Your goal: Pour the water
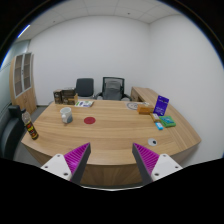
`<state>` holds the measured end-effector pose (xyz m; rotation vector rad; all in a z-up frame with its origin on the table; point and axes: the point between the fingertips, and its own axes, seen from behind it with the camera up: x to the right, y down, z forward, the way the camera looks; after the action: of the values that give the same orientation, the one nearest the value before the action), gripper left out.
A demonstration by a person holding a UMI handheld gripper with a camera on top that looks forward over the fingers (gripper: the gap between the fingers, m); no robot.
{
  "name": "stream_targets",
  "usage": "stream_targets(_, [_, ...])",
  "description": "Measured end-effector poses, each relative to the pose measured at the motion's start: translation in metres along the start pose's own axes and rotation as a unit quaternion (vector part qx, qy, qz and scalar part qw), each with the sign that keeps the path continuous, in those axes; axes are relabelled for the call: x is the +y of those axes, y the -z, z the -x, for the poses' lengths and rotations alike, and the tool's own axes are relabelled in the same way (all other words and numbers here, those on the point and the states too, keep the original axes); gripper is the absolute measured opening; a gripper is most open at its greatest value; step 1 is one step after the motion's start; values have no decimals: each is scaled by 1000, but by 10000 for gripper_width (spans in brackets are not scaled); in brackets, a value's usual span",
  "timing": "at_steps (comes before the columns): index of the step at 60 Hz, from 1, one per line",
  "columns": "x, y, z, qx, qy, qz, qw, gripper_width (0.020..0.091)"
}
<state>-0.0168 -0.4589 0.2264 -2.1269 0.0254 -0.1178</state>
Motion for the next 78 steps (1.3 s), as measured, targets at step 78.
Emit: stream_targets(78, [5,-169,544,-58,-1,-58,997,824])
